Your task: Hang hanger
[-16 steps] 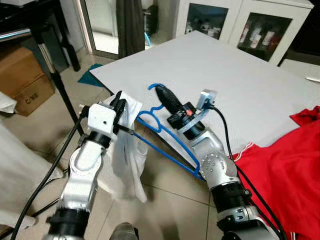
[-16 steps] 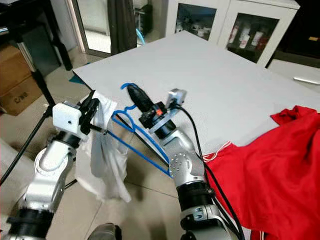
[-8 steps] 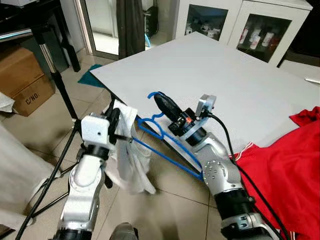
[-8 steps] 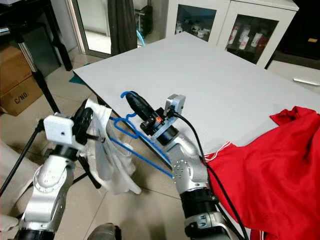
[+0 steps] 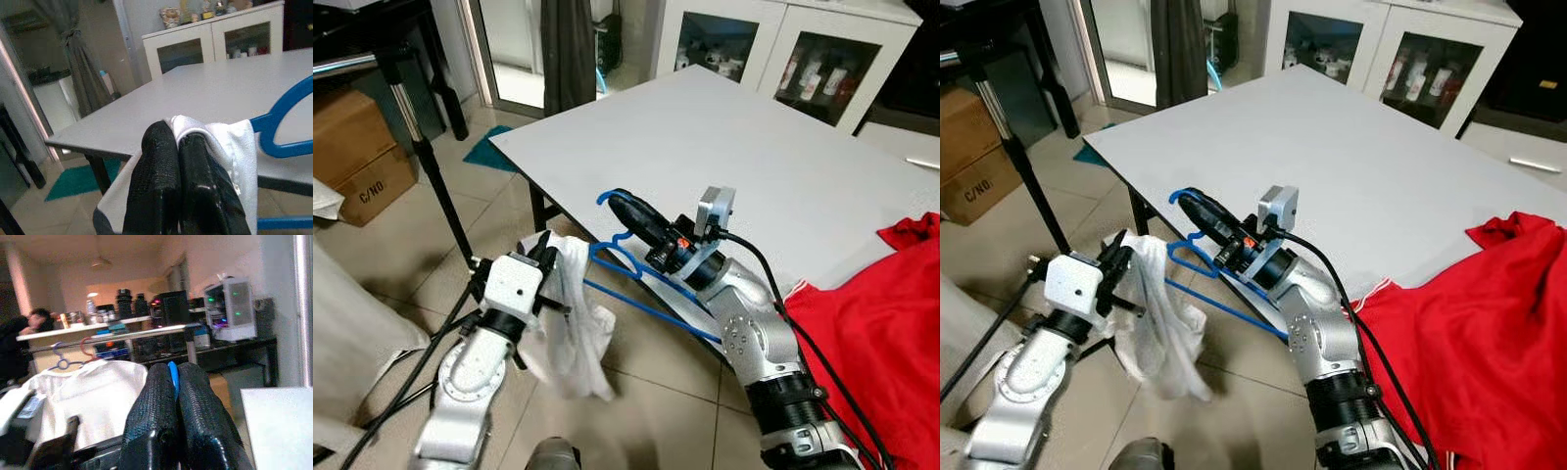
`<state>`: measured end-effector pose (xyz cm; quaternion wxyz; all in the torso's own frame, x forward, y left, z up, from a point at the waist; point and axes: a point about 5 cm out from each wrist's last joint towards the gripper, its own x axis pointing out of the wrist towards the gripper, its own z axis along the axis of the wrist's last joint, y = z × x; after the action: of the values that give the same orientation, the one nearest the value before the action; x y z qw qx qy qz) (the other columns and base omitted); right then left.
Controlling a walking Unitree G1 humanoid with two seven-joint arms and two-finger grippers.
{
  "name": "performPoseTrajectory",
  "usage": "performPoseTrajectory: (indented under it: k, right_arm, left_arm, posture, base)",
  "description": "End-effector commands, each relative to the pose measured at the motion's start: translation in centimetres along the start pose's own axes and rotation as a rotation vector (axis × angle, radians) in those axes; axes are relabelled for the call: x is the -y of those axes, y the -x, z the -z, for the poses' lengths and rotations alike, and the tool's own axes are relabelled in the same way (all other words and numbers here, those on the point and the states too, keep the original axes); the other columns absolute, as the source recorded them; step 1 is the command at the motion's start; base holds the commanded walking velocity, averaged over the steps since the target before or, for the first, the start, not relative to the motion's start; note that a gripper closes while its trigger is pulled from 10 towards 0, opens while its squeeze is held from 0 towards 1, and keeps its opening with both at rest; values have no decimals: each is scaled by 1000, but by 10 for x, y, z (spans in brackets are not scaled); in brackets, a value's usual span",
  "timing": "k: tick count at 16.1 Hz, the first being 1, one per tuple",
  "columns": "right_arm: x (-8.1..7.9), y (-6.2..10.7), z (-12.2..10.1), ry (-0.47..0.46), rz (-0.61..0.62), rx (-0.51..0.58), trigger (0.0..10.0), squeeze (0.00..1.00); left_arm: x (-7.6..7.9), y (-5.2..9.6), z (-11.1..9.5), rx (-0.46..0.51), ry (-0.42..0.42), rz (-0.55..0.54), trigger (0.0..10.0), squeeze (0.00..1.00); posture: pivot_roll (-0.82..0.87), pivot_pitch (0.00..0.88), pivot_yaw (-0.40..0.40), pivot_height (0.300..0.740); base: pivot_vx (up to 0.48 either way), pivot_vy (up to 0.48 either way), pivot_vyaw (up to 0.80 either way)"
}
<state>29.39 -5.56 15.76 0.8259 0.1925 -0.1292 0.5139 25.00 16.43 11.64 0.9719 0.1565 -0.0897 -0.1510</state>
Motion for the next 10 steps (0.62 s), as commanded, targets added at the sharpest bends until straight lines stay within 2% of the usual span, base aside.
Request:
performPoseTrajectory:
  k: [1, 3, 5, 6, 8, 9, 10]
  right_arm:
    - [-6, -3, -10, 51, -70, 18, 10000, 0]
    - [-11, -4, -10, 88, -132, 0, 10000, 0]
    - [-6, -4, -9, 103, -96, -7, 10000, 0]
    - [10, -5, -6, 121, 38, -27, 10000, 0]
    - [33, -5, -3, 145, 226, -66, 10000, 0]
    - [41, -5, -2, 126, 286, -84, 10000, 0]
    - [54, -3, 3, 102, 375, -150, 10000, 0]
  left_arm:
    - [-9, -4, -7, 27, -35, 7, 10000, 0]
    - [-20, -7, -12, 37, -118, 50, 10000, 0]
    - [-29, -10, -17, 46, -189, 77, 10000, 0]
    - [-35, -13, -21, 59, -197, 66, 10000, 0]
    - [-39, -15, -24, 71, -194, 51, 10000, 0]
    - [-39, -15, -24, 75, -184, 43, 10000, 0]
    - [-37, -16, -24, 76, -167, 33, 10000, 0]
  posture:
    - [160, 0, -50, 740]
    - [160, 0, -51, 740]
    - [160, 0, -52, 740]
    - [161, 0, -54, 740]
    - [160, 0, -54, 740]
    - [161, 0, -55, 740]
    - [161, 0, -56, 740]
  base:
    - [0, 0, 0]
    - [0, 0, 0]
    - [0, 0, 0]
    - [0, 0, 0]
    - [0, 0, 0]
    - [0, 0, 0]
    - [0, 0, 0]
